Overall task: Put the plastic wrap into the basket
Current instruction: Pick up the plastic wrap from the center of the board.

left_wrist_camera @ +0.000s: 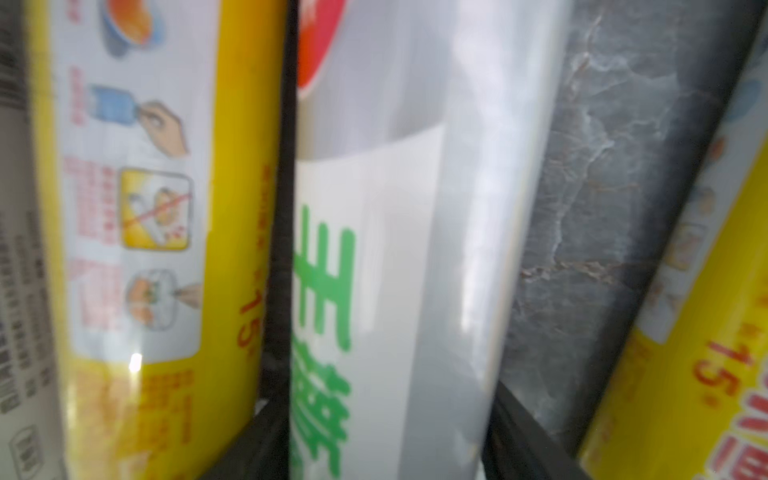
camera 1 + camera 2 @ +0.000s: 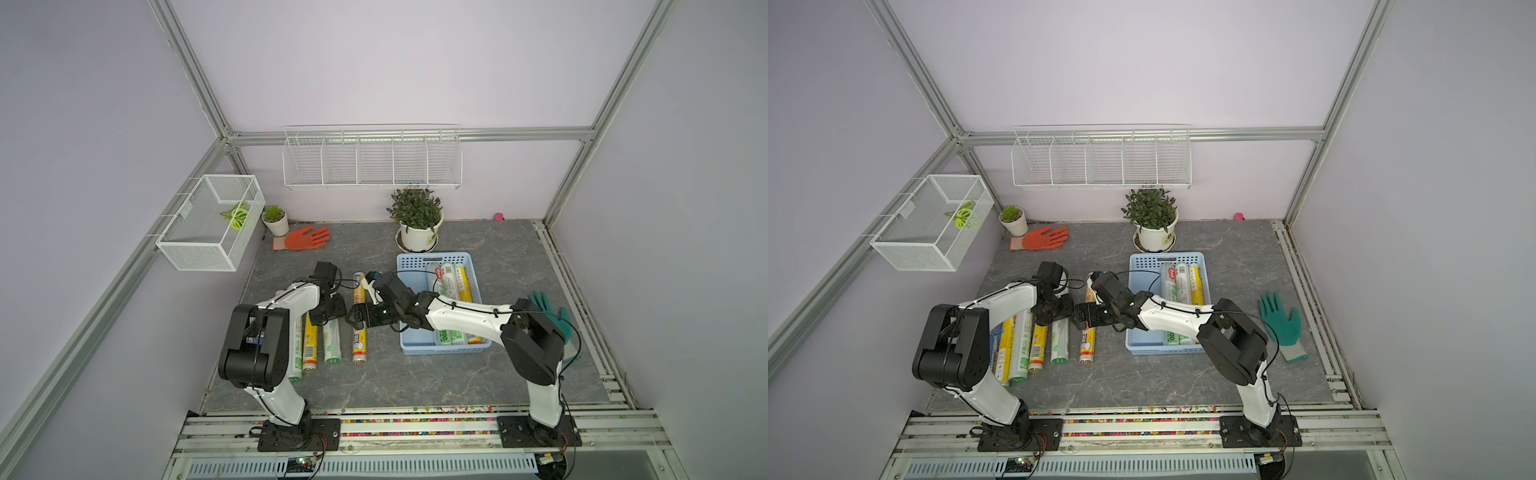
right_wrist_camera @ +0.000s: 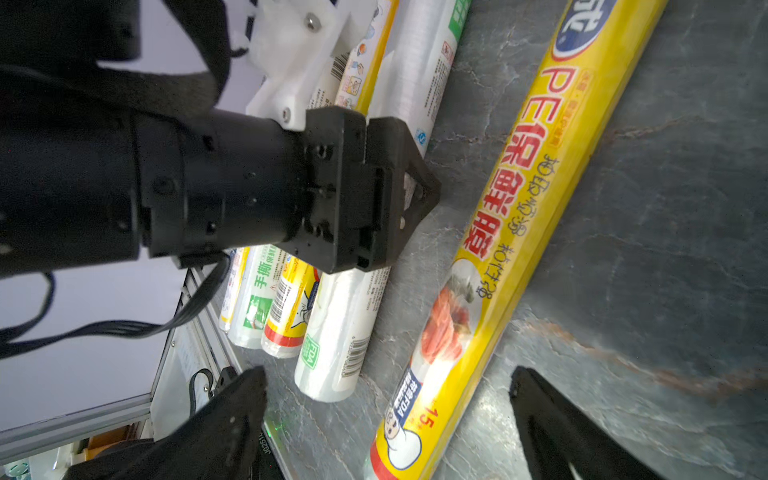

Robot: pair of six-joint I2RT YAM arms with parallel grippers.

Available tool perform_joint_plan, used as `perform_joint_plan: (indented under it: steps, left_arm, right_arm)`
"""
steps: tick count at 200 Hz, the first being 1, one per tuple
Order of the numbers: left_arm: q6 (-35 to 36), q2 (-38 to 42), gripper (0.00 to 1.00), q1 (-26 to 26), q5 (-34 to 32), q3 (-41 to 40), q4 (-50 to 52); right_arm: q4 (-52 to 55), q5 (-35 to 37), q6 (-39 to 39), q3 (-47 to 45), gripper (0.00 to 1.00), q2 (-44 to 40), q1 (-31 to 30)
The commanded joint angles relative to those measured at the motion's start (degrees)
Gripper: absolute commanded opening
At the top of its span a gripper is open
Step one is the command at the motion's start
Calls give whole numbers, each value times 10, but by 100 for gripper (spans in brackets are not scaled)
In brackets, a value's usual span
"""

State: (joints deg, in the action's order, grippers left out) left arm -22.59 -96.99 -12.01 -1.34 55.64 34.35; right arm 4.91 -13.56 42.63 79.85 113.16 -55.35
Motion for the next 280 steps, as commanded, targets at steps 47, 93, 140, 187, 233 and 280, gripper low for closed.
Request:
perform_joint_plan:
  steps: [47, 93, 140, 187, 233, 280]
  left_arm:
    - [15, -26, 53, -8, 7, 19, 25]
    - [14, 4, 38, -34, -5, 32, 49]
    - [-14, 91, 31, -69, -8, 53, 75]
    - [-75, 206, 28, -82, 87, 26, -21]
    - [-162, 271, 26, -101, 210, -23, -197]
    - [-179, 220, 26, -194, 207, 26, -246]
  right_arm:
    - [3, 12, 1, -31, 97, -40, 5]
    - [3, 15, 1, -52, 97, -67, 8]
    - [6, 31, -2, -88, 96, -119, 16]
    - [19, 88, -13, -148, 96, -204, 31]
    - [58, 171, 3, -233, 97, -323, 78]
    - [69, 146, 3, -309, 97, -413, 168]
